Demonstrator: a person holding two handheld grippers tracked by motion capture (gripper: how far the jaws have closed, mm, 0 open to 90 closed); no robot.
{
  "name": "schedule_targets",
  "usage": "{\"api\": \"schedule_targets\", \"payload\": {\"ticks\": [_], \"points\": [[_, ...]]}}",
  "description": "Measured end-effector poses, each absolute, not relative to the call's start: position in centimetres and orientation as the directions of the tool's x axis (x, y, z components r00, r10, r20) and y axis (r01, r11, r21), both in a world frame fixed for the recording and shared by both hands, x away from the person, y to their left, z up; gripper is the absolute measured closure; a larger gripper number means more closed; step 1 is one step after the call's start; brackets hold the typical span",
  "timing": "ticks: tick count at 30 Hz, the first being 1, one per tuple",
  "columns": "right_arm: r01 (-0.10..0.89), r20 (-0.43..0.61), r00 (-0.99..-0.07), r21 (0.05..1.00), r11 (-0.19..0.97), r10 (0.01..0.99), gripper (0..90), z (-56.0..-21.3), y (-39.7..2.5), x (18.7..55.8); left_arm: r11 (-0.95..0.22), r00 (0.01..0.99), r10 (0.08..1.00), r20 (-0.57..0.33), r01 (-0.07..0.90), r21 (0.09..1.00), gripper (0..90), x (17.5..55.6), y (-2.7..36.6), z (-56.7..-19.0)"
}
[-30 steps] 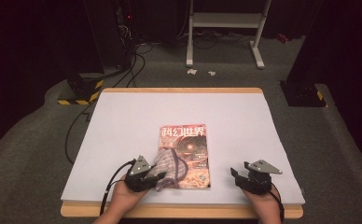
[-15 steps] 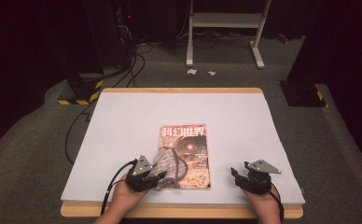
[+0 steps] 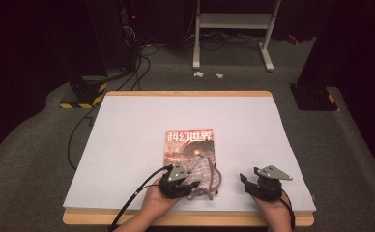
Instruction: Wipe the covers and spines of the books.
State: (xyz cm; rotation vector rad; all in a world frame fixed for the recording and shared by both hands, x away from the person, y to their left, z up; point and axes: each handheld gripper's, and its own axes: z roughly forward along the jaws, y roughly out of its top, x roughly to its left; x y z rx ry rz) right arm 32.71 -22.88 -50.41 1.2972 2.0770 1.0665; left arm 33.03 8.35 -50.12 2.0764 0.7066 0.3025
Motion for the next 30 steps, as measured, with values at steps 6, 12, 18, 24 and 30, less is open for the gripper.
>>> {"api": "schedule_targets", "payload": {"ticks": [6, 12, 18, 24, 30], "points": [[0.533, 0.012, -0.447, 0.807, 0.255, 0.894, 37.7, -50.4, -22.8, 32.7, -0.453, 0.826, 0.562, -0.041, 0.348, 0.821, 60.3, 32.9, 6.4, -50.1], [0.531, 0.01, -0.447, 0.808, 0.257, 0.894, 37.8, -50.4, -22.9, 32.7, -0.451, 0.822, 0.568, -0.045, 0.357, 0.818, 60.0, 33.1, 8.0, -50.1], [0.532, 0.01, -0.443, 0.808, 0.254, 0.897, 37.7, -50.4, -22.9, 32.6, -0.432, 0.796, 0.603, -0.047, 0.376, 0.82, 60.1, 32.9, 11.1, -50.3], [0.533, 0.008, -0.445, 0.806, 0.258, 0.895, 37.8, -50.5, -22.8, 32.6, -0.387, 0.757, 0.649, -0.076, 0.415, 0.823, 60.3, 32.9, 15.2, -50.5], [0.536, 0.008, -0.444, 0.804, 0.259, 0.896, 37.8, -50.5, -22.8, 32.6, -0.363, 0.734, 0.675, -0.076, 0.419, 0.832, 60.4, 32.2, 17.9, -50.7]]}}
